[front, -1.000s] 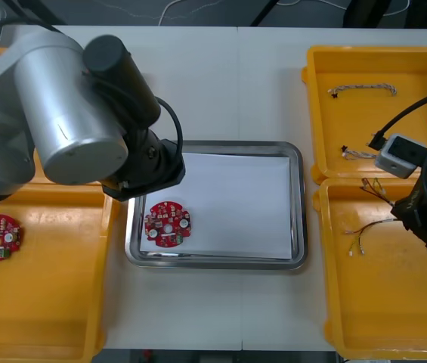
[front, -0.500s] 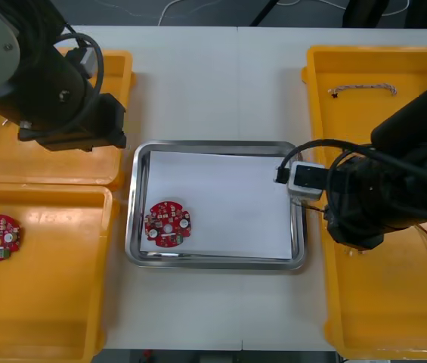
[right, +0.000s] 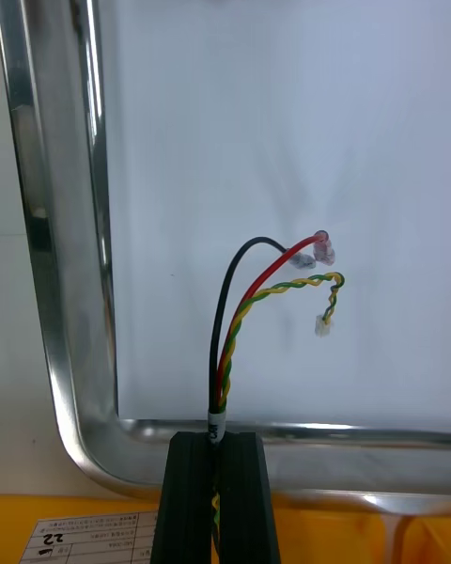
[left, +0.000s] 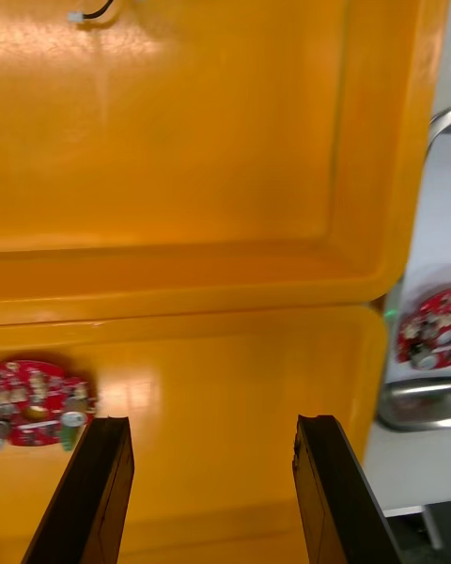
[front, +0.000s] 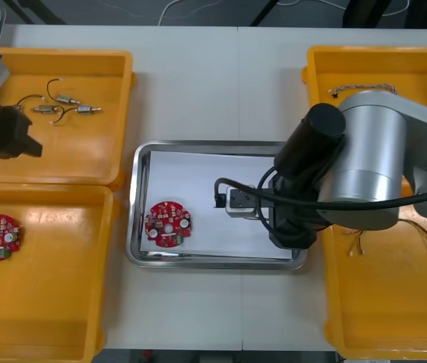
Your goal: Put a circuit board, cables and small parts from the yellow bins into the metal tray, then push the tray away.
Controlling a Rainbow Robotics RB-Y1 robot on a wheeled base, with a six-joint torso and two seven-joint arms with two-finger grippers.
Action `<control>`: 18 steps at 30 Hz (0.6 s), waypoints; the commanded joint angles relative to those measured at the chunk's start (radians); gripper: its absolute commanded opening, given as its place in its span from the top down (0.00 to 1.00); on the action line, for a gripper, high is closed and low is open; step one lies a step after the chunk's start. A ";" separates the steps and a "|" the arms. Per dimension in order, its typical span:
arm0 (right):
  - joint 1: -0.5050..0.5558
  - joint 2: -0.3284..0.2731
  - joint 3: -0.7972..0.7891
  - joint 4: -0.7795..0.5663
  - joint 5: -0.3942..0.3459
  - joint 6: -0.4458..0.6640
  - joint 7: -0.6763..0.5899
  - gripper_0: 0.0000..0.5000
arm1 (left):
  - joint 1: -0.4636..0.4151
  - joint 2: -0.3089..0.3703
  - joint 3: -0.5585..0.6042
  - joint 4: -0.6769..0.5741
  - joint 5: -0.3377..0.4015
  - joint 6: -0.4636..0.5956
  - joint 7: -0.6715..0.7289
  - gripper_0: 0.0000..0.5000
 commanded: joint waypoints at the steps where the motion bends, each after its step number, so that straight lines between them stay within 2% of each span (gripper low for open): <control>1: -0.083 0.087 0.101 0.047 0.042 -0.020 0.012 1.00 | 0.158 0.066 0.130 -0.054 -0.011 -0.015 -0.080 0.00; 7: -0.091 0.154 0.162 0.107 0.094 -0.046 0.009 1.00 | 0.314 0.066 0.219 -0.059 -0.016 -0.129 -0.197 0.00; 12: -0.089 0.194 0.167 0.159 0.101 -0.046 0.019 0.96 | 0.440 0.060 0.257 -0.059 -0.014 -0.265 -0.247 0.00; 15: -0.089 0.209 0.179 0.189 0.113 -0.055 0.020 0.97 | 0.494 0.040 0.264 -0.059 -0.016 -0.340 -0.252 0.00; 18: -0.089 0.219 0.208 0.210 0.137 -0.081 0.012 0.94 | 0.524 0.013 0.264 -0.059 -0.031 -0.371 -0.255 0.00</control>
